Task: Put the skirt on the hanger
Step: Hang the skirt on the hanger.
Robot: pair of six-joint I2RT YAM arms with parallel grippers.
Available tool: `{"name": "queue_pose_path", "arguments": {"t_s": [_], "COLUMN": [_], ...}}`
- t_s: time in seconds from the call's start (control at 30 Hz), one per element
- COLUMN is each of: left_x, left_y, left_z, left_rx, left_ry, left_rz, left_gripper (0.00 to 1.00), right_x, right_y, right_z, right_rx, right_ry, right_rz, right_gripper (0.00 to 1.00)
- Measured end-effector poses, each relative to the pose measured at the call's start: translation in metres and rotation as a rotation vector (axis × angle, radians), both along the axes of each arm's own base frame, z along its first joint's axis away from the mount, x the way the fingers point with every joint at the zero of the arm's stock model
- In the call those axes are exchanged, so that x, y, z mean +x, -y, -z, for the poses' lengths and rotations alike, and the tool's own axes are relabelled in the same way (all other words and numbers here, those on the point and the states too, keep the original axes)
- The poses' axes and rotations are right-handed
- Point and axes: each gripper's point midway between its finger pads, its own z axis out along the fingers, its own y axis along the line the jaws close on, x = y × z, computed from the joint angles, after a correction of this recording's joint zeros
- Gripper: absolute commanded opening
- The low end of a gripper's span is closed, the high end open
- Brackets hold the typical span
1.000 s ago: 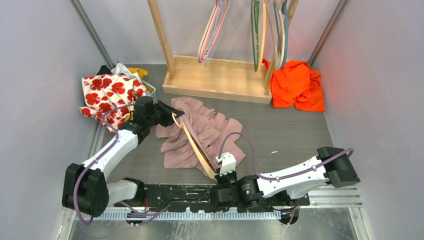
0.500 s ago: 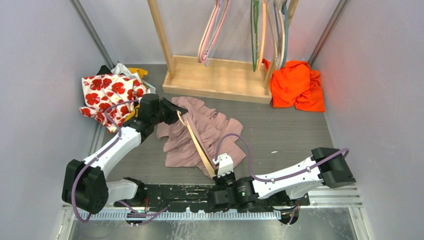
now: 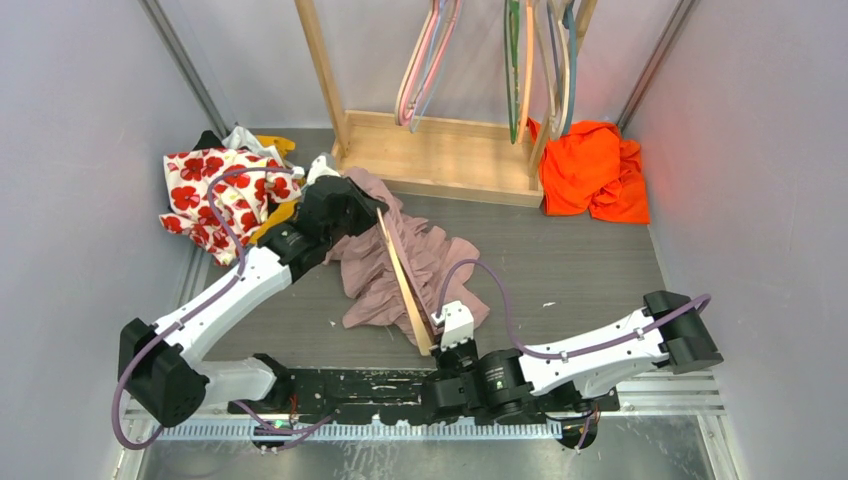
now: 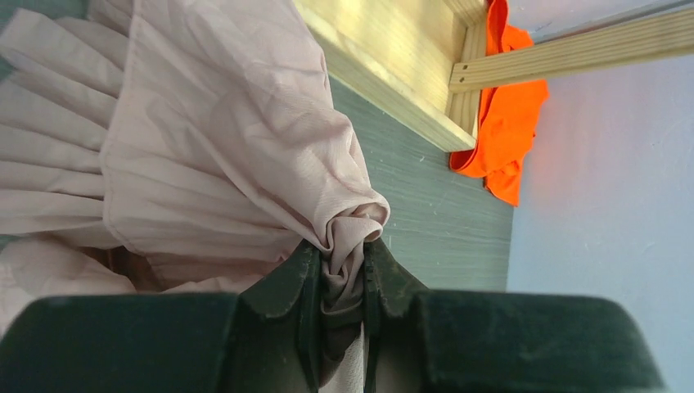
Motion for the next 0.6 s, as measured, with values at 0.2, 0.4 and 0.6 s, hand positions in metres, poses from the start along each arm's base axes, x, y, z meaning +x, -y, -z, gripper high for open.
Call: {"name": "queue_pose_path", "arguments": {"t_s": [0.2,0.4,0.6], "left_x": [0.002,0.002,0.0], "left_y": [0.0,-0.001,0.004], "left_z": [-0.005,0.006,0.008], "left_rx": [0.072,0.088,0.054], "left_ry": [0.039,0.005,-0.008], "left_rz": [-0.03,-0.035,-0.025], "left_gripper": [0.0,0.0,0.0], "right_x": [-0.004,-0.009,-0.014], "right_y": [-0.008,-0.011,-0.019], "right_z": [-0.002,0.016,0.024], "right_rx": [0.046,0.069,0.115], "right_ry": [-0.022,-0.049,-0.077], "right_rz": [-0.026,-0.04,-0.065], "right_gripper": [0.01,0.01,0.01]}}
